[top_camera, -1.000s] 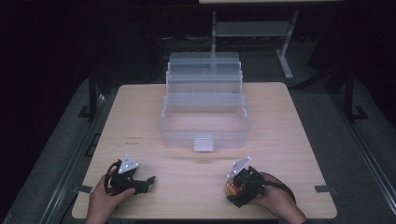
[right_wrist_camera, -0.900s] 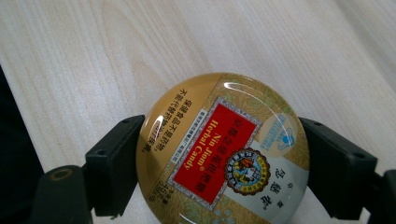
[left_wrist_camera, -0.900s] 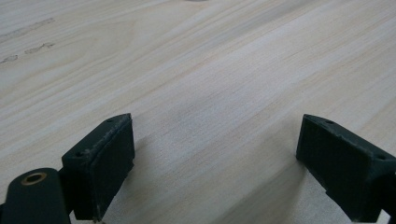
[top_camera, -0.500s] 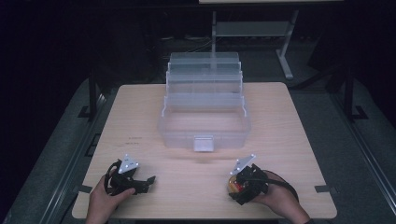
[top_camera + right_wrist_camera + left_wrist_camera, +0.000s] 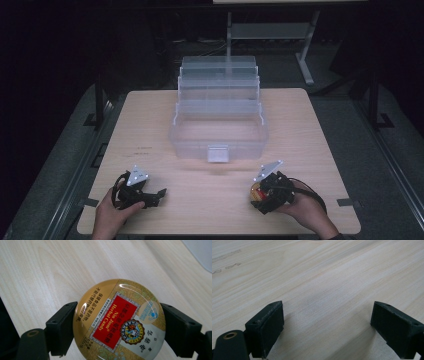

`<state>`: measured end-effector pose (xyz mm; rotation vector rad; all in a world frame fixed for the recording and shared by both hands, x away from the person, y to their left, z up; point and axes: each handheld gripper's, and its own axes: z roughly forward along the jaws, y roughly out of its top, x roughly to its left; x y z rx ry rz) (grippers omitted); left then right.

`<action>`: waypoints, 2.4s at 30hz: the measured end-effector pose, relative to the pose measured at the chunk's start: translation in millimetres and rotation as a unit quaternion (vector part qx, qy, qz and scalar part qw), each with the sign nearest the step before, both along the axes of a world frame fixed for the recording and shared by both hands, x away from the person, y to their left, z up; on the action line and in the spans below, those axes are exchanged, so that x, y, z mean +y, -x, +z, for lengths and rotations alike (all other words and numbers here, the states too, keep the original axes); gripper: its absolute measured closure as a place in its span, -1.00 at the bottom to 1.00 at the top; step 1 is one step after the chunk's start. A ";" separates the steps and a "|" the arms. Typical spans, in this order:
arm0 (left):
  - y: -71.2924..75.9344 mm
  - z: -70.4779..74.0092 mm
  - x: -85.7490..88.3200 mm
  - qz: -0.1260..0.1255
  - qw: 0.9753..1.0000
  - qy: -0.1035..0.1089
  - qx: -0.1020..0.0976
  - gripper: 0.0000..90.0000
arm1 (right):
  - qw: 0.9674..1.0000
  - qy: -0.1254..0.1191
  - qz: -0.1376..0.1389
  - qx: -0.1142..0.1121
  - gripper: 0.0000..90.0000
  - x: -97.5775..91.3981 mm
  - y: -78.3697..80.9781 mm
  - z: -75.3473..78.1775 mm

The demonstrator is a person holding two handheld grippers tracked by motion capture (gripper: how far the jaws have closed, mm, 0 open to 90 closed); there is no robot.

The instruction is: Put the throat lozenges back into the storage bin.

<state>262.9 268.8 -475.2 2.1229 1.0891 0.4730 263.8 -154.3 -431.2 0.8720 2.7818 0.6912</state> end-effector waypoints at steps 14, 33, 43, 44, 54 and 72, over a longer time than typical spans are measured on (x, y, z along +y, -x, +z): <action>0.0 0.0 0.0 0.000 1.000 0.000 0.000 -0.77 | 1.000 -0.010 -0.025 -0.010 -0.57 -17.6 -6.8 13.0; 0.0 0.0 0.0 0.000 1.000 0.000 0.000 -0.77 | 0.999 -0.016 -0.048 -0.019 -0.57 -35.3 -16.3 25.1; 0.0 0.1 0.0 0.000 1.000 0.000 0.001 -0.77 | 0.998 -0.020 -0.058 -0.024 -0.57 -42.2 -23.1 33.2; 0.0 0.2 0.0 0.000 1.000 -0.001 0.001 -0.77 | 0.998 -0.021 -0.061 -0.024 -0.57 -42.6 -23.5 34.0; 0.0 0.1 -0.1 0.001 1.000 0.000 0.001 -0.77 | 0.997 -0.026 -0.067 -0.029 -0.57 -47.0 -32.3 41.4; 0.1 0.1 -0.1 0.001 1.000 0.000 0.001 -0.77 | 0.996 -0.033 -0.080 -0.039 -0.57 -49.6 -46.0 53.2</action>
